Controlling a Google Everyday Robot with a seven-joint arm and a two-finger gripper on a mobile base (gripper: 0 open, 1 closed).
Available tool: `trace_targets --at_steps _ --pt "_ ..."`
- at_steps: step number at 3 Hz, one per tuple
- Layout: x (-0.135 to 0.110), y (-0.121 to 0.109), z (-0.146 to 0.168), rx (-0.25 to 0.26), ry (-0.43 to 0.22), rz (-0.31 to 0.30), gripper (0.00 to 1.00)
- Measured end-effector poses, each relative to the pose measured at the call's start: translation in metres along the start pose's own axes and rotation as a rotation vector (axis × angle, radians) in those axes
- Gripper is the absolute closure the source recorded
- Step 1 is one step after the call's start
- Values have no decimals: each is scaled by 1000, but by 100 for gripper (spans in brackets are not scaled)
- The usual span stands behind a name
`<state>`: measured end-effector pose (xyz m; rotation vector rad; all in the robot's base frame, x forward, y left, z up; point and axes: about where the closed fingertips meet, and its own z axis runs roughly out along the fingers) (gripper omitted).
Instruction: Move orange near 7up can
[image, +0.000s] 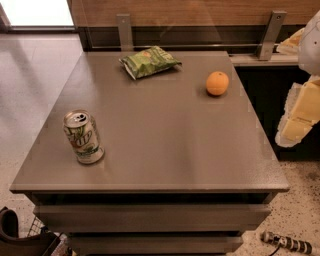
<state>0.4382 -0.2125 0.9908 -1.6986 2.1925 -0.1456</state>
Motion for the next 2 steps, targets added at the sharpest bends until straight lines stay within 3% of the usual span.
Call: trace_targets --at_steps 2 --pt "1 -11 2 29 -36 21 0"
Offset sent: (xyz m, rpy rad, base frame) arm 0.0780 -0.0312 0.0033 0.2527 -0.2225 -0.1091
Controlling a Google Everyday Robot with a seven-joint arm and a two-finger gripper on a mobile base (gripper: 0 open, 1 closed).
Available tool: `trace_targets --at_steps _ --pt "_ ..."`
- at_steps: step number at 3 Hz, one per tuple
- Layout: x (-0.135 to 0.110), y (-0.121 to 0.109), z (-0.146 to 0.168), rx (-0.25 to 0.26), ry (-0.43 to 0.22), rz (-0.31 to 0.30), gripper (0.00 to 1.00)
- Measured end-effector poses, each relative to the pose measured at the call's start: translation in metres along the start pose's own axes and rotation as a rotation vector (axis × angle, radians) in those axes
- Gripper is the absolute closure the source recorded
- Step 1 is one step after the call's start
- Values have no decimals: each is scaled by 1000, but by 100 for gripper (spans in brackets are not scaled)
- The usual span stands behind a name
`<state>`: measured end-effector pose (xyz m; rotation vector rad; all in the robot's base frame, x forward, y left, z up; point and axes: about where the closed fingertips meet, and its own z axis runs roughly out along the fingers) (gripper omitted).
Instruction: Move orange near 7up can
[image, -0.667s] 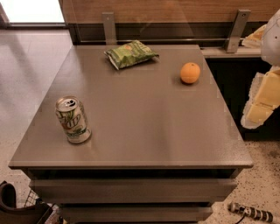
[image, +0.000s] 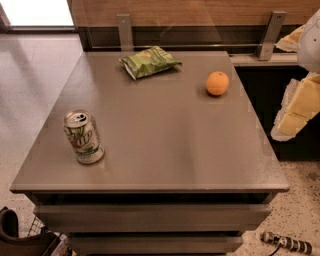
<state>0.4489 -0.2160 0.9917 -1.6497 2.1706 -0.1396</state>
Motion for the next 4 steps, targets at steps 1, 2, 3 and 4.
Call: trace_targets --at_steps 1,2,3,4 --pt "7 -38 18 72 -146 89 0" --pt "11 -92 68 137 -413 219 0" --pt "13 -122 98 169 -556 296 0" --pt "10 -148 148 175 -726 397 0"
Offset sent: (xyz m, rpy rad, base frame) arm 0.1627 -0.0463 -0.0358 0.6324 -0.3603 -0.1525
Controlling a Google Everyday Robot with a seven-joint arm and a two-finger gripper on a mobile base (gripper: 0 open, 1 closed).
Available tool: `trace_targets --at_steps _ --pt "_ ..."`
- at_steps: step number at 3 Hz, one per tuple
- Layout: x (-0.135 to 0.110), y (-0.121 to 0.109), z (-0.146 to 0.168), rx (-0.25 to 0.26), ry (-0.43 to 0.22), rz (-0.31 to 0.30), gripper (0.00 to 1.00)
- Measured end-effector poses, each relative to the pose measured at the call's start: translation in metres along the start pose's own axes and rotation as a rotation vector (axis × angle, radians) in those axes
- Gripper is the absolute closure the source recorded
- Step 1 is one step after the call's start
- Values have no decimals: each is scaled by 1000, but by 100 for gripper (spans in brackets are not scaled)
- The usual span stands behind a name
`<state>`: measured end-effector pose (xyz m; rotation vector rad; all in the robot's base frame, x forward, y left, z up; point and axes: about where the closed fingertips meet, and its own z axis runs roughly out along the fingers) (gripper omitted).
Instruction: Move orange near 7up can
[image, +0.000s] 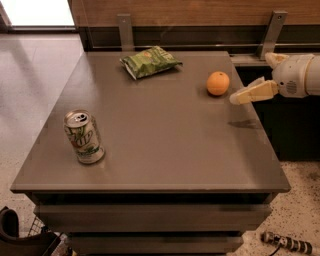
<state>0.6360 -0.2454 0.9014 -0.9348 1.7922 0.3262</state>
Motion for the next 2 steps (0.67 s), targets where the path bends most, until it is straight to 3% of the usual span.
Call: trace_targets --at_steps 1,2 --pt "9 -9 27 -5 -73 55 0" --pt "9 -6 59 -59 -145 103 0"
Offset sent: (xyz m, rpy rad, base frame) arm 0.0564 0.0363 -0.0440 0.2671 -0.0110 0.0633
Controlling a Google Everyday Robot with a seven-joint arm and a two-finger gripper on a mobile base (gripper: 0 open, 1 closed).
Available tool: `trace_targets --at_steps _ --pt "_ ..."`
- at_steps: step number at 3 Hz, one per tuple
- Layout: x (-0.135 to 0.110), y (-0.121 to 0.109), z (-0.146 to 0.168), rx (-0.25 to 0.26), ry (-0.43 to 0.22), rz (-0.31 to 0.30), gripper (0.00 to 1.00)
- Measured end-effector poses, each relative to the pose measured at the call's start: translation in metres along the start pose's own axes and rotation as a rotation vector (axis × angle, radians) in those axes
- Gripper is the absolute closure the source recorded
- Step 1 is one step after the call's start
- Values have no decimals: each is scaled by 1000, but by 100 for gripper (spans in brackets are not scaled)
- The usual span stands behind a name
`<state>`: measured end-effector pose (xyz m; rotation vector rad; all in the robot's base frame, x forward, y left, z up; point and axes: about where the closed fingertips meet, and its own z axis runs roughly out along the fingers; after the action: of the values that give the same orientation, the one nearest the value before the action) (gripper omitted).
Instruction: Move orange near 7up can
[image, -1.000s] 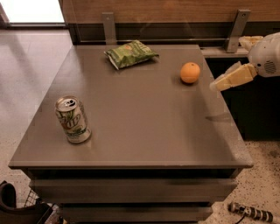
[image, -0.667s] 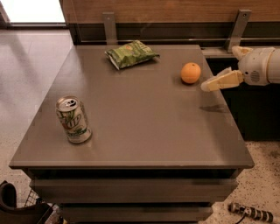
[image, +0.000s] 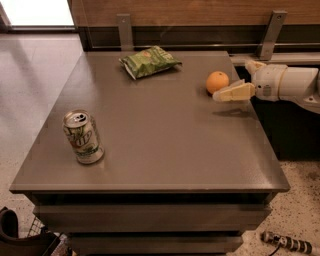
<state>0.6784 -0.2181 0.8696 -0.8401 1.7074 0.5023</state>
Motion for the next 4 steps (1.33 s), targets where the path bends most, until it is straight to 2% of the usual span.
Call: trace_targets --at_steps 1,2,4 --pt "-1 4 18 -46 -18 24 0" --pt "-1 5 22 -55 -21 29 0" --pt "23 -4 32 -55 -100 82 0"
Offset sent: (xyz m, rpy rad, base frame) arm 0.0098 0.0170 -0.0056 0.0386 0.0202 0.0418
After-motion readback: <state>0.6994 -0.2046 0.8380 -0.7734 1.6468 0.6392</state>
